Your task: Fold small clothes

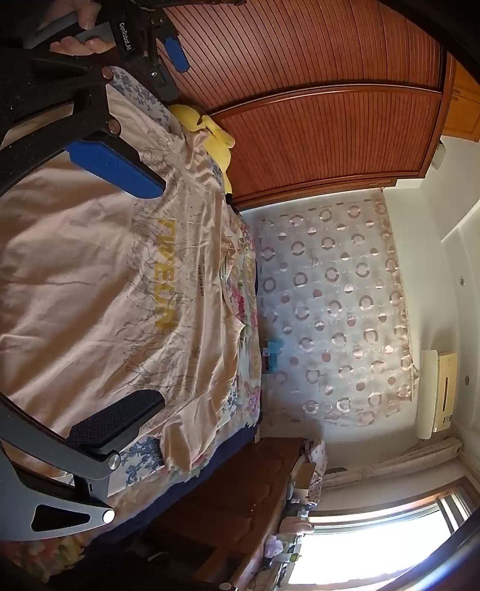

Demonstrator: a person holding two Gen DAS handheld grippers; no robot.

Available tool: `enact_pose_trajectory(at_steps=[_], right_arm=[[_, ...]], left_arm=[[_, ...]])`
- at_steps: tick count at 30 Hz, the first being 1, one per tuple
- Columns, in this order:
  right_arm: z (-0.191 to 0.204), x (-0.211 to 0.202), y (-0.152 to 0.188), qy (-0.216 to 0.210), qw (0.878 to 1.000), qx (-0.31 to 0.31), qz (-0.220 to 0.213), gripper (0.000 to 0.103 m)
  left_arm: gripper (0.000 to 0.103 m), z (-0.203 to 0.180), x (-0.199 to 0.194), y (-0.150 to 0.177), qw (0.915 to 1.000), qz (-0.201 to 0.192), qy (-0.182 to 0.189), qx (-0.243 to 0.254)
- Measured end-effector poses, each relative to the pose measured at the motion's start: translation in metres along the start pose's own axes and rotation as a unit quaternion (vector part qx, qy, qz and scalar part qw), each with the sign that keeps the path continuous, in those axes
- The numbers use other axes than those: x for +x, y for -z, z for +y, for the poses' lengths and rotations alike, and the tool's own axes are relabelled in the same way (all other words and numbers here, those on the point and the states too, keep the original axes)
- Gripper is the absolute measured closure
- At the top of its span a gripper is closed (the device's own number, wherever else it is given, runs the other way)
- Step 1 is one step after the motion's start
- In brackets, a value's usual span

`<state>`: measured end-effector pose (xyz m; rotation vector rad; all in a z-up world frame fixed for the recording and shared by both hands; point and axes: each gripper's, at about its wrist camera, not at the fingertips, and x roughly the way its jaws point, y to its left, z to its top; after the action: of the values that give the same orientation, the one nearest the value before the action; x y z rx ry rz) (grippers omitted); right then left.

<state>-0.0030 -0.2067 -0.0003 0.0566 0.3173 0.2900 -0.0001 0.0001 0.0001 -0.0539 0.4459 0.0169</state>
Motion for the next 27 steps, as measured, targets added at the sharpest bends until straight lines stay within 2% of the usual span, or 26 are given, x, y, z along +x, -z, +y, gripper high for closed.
enact_pose_trajectory(at_steps=[27], right_arm=[[0.0003, -0.0014, -0.0001, -0.001, 1.0, 0.0, -0.003, 0.0]], left_arm=[[0.0, -0.0007, 0.0, 0.001, 1.0, 0.0, -0.002, 0.008]])
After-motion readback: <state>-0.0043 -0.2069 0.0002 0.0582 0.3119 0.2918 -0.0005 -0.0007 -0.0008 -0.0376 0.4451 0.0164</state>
